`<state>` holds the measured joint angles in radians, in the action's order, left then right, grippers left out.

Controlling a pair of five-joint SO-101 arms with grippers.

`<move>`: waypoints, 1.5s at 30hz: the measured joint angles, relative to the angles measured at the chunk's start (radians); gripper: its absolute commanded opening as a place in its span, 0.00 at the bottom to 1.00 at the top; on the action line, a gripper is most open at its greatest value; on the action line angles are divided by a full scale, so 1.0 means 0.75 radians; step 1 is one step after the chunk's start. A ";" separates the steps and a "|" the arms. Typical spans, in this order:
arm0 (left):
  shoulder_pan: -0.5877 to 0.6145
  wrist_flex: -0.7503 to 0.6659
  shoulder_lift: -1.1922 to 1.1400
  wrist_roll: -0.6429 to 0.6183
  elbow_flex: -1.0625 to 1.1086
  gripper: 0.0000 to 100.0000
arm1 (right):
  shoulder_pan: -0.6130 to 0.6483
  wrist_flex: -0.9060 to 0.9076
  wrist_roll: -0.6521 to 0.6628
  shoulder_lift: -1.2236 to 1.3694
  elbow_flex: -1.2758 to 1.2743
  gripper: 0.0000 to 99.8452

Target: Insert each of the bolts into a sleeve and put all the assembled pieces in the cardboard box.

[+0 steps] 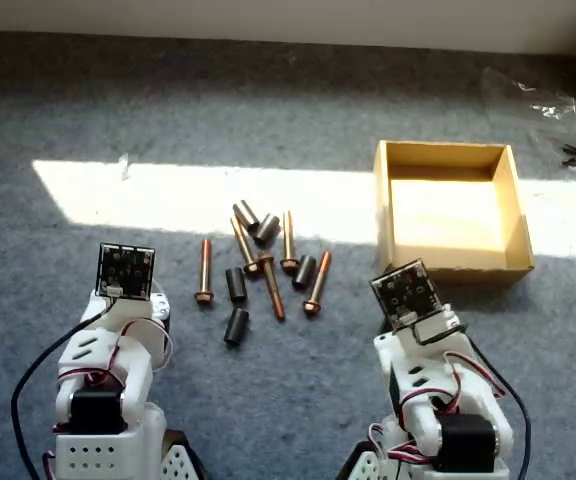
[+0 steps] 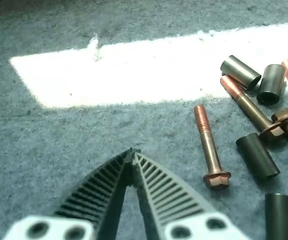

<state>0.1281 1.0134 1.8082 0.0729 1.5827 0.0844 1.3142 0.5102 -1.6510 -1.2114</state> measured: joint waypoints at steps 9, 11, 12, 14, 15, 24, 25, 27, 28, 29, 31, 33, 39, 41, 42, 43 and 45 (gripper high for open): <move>0.000 0.000 0.000 0.002 0.000 0.01 | 0.014 0.000 -0.143 0.812 0.526 0.07; 0.000 0.000 0.000 0.002 -0.014 0.01 | 0.061 0.000 -0.184 0.968 0.604 0.07; 0.000 0.000 0.000 0.002 -0.027 0.01 | 0.086 0.000 -0.200 1.041 0.632 0.07; 0.000 0.000 0.000 0.002 -0.049 0.01 | 0.129 0.000 -0.233 1.168 0.687 0.07; 0.000 0.000 0.000 0.002 -0.059 0.01 | 0.149 0.000 -0.256 1.225 0.712 0.07; 0.000 0.012 0.000 0.002 -0.110 0.01 | 0.307 0.006 -0.419 1.561 0.896 0.07; 0.000 0.012 0.000 0.002 -0.110 0.01 | 0.323 0.023 -0.442 1.590 0.917 0.07; 0.006 0.012 0.000 0.002 -0.117 0.01 | 0.354 0.065 -0.485 1.657 0.976 0.07; 0.020 0.012 0.000 0.002 -0.129 0.01 | 0.368 0.090 -0.505 1.694 1.011 0.07; 0.031 0.012 -0.002 0.000 -0.147 0.01 | 0.383 0.110 -0.522 1.729 1.045 0.07; 0.039 0.012 -0.070 0.002 -0.192 0.01 | 0.407 0.137 -0.556 1.804 1.109 0.07; 0.039 -0.008 -0.180 0.002 -0.241 0.01 | 0.426 0.153 -0.599 1.884 1.156 0.07; 0.039 -0.186 -0.667 0.002 -0.370 0.01 | 0.487 0.160 -0.718 2.081 1.246 0.07; 0.039 -0.252 -0.824 0.002 -0.372 0.01 | 0.495 0.160 -0.720 2.111 1.266 0.07; 0.039 -0.276 -0.894 0.002 -0.372 0.01 | 0.499 0.160 -0.720 2.119 1.275 0.07; 0.039 -0.299 -0.962 0.002 -0.372 0.01 | 0.501 0.158 -0.726 2.122 1.279 0.07; 0.039 -0.338 -1.056 0.002 -0.372 0.01 | 0.511 0.158 -0.765 2.122 1.281 0.07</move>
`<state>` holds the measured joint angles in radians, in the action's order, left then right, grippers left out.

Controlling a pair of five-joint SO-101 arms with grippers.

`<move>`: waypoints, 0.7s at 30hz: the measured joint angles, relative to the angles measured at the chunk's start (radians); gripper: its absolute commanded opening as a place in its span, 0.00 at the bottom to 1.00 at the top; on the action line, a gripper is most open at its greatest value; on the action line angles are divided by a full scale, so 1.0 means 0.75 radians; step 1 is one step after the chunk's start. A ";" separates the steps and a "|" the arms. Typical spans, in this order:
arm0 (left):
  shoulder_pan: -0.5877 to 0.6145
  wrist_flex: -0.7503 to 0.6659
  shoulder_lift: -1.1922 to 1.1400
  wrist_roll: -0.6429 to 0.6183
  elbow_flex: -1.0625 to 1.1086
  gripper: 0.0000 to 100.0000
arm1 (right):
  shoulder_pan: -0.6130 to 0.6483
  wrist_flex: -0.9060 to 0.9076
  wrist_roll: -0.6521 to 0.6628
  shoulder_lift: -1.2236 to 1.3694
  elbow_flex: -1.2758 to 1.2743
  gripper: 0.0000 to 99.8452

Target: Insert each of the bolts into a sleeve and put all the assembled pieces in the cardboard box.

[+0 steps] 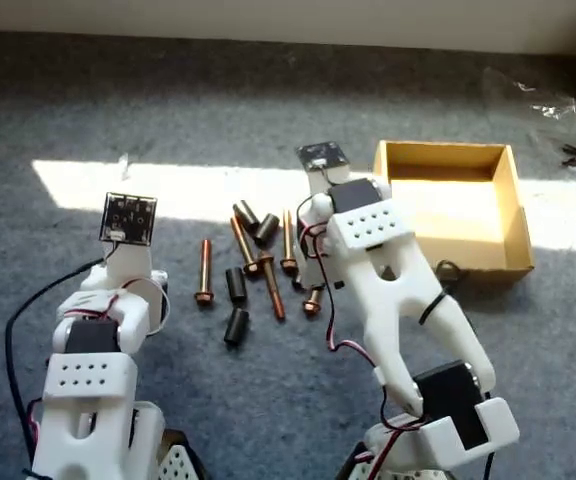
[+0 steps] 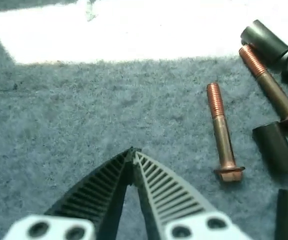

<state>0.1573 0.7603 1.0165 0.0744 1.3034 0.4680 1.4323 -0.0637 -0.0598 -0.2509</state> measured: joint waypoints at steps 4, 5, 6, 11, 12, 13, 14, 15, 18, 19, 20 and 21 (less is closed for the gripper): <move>0.000 -0.031 -0.065 0.000 0.000 0.01 | 0.020 0.000 -0.155 0.006 0.023 0.07; 0.000 -0.037 -0.068 0.000 0.000 0.01 | 0.025 0.000 -0.196 0.008 0.027 0.07; 0.000 -0.047 -0.068 0.000 0.000 0.01 | 0.033 0.000 -0.237 0.008 0.029 0.07; -0.031 -0.076 -0.068 0.000 0.000 0.01 | 0.119 -0.023 -0.344 0.008 0.029 0.11; -0.035 -0.076 -0.068 0.000 0.000 0.01 | 0.131 -0.033 -0.383 0.008 0.029 0.14; -0.037 -0.076 -0.068 0.000 0.000 0.01 | 0.137 -0.049 -0.428 0.008 0.029 0.17; -0.039 -0.078 -0.068 0.000 0.000 0.01 | 0.137 -0.072 -0.479 0.008 0.029 0.19; -0.039 -0.080 -0.068 0.000 0.000 0.01 | 0.137 -0.094 -0.530 0.008 0.029 0.20; -0.039 -0.102 -0.068 0.000 0.000 0.01 | 0.137 -0.127 -0.601 0.008 0.029 0.21; -0.039 -0.110 -0.068 0.000 0.000 0.01 | 0.137 -0.131 -0.610 0.008 0.029 0.21; -0.039 -0.117 -0.068 0.000 0.000 0.01 | 0.137 -0.143 -0.618 0.008 0.029 0.21; -0.039 -0.119 -0.068 0.000 0.000 0.01 | 0.137 -0.162 -0.634 0.008 0.029 0.21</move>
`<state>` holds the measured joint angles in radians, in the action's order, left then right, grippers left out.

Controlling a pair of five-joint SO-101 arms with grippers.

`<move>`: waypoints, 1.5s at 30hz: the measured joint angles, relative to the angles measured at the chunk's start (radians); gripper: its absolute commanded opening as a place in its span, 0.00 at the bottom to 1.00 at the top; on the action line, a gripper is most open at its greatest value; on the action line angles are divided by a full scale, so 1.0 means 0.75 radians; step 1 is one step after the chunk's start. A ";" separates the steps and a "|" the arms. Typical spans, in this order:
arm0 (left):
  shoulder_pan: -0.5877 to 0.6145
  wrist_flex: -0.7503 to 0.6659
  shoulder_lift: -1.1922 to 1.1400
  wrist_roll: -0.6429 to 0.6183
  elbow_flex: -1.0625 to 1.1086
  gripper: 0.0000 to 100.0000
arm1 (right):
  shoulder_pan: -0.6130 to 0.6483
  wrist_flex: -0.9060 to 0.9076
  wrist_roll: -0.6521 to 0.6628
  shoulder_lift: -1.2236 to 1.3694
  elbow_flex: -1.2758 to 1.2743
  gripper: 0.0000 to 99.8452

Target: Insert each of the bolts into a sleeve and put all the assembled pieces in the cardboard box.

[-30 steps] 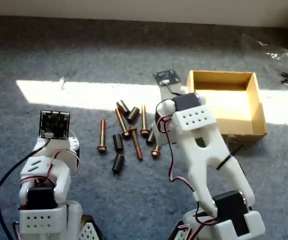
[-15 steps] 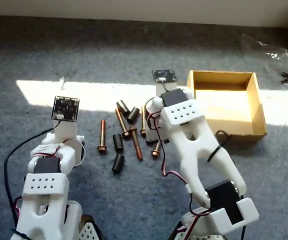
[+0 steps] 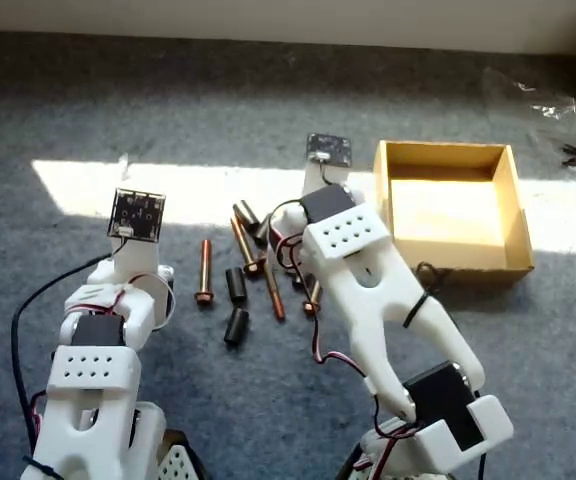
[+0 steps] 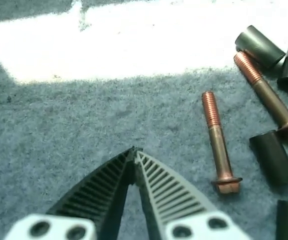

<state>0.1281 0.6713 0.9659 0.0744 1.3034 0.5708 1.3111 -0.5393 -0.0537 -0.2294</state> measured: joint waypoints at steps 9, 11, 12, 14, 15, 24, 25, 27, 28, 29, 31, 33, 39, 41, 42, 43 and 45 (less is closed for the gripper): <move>0.000 -0.002 0.000 0.000 0.000 0.01 | 0.004 -0.188 -0.221 0.045 -0.149 0.21; 0.006 -0.002 0.000 0.000 0.000 0.01 | 0.004 -0.231 -0.293 0.068 -0.158 0.21; 0.016 -0.004 0.000 0.000 0.000 0.01 | 0.004 -0.248 -0.325 0.084 -0.158 0.21; 0.037 -0.006 0.000 0.000 0.000 0.01 | 0.004 -0.266 -0.346 0.121 -0.158 0.21; 0.039 -0.006 0.000 0.000 0.000 0.01 | 0.004 -0.268 -0.350 0.143 -0.158 0.21; 0.039 -0.006 0.000 0.000 0.000 0.01 | 0.010 -0.284 -0.389 0.278 -0.158 0.16; 0.039 -0.006 0.000 0.000 0.000 0.01 | 0.010 -0.276 -0.389 0.278 -0.149 0.16; 0.039 -0.006 0.000 0.000 0.000 0.01 | 0.010 -0.278 -0.389 0.278 -0.131 0.15; 0.039 -0.006 0.000 0.004 0.000 0.01 | 0.010 -0.276 -0.374 0.278 -0.125 0.15; 0.039 -0.006 0.000 0.004 0.000 0.01 | 0.010 -0.276 -0.350 0.278 -0.119 0.15; 0.039 -0.006 0.000 0.004 0.000 0.01 | 0.010 -0.266 -0.288 0.278 -0.115 0.15; 0.039 -0.006 0.000 0.004 0.000 0.01 | 0.010 -0.250 -0.252 0.278 -0.115 0.15; 0.049 -0.006 0.000 0.004 0.000 0.01 | -0.008 -0.245 -0.178 0.278 -0.115 0.15; 0.051 -0.006 0.000 0.037 0.000 0.01 | -0.047 -0.245 -0.174 0.278 -0.115 0.15; 0.051 -0.006 0.000 0.061 0.000 0.01 | -0.065 -0.245 -0.170 0.278 -0.110 0.15; 0.051 -0.006 0.000 0.074 0.000 0.01 | -0.078 -0.245 -0.170 0.278 -0.110 0.15; 0.057 -0.006 0.000 0.086 0.004 0.01 | -0.088 -0.223 -0.166 0.260 -0.110 0.15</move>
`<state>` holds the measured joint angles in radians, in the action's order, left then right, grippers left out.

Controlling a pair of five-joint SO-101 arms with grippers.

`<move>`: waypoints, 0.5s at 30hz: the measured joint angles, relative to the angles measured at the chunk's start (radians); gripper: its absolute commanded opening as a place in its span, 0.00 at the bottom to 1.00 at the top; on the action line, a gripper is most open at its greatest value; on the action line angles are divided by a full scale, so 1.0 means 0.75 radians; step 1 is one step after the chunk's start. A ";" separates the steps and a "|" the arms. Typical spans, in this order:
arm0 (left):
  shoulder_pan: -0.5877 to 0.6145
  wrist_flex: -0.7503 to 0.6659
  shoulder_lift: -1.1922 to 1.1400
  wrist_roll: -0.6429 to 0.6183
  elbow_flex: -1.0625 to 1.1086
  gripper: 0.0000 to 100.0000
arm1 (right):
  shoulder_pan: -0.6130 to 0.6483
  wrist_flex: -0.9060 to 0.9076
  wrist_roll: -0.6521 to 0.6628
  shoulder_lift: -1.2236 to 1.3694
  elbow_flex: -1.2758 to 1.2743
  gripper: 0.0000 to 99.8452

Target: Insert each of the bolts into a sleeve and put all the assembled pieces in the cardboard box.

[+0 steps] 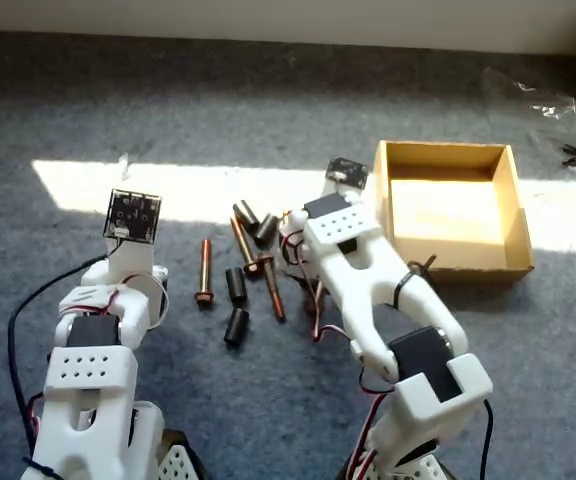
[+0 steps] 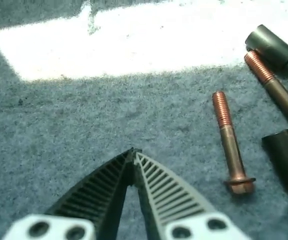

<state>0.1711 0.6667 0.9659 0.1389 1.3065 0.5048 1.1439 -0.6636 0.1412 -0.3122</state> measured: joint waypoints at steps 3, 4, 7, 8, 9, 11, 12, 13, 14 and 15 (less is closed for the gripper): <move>0.070 0.000 0.000 0.002 0.000 0.01 | -0.002 0.014 0.000 -0.061 0.000 0.15; 0.094 0.000 0.000 0.002 0.000 0.01 | -0.002 0.016 0.000 -0.076 0.000 0.15; 0.117 0.000 0.000 -0.002 0.000 0.01 | -0.002 0.016 0.000 -0.082 0.000 0.15; 0.117 0.000 0.000 0.002 0.000 0.01 | -0.002 0.016 0.000 -0.076 0.000 0.15; 0.117 0.000 0.000 0.002 0.000 0.01 | -0.002 0.016 0.000 -0.063 0.008 0.15; 0.117 0.000 0.000 0.002 0.000 0.01 | -0.002 0.000 0.000 -0.031 0.027 0.15; 0.117 0.000 0.000 0.002 0.000 0.01 | -0.002 0.000 0.000 -0.023 0.039 0.15; 0.117 0.000 0.000 0.002 0.000 0.01 | -0.002 -0.004 0.000 -0.020 0.051 0.15; 0.117 0.000 0.000 0.002 0.000 0.01 | 0.000 -0.004 0.000 -0.020 0.061 0.15; 0.117 0.000 0.000 0.002 0.000 0.01 | 0.002 -0.004 0.000 -0.020 0.074 0.15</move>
<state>0.2585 0.6667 0.9659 0.1404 1.3065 0.5063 1.1408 -0.6636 0.1258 -0.2570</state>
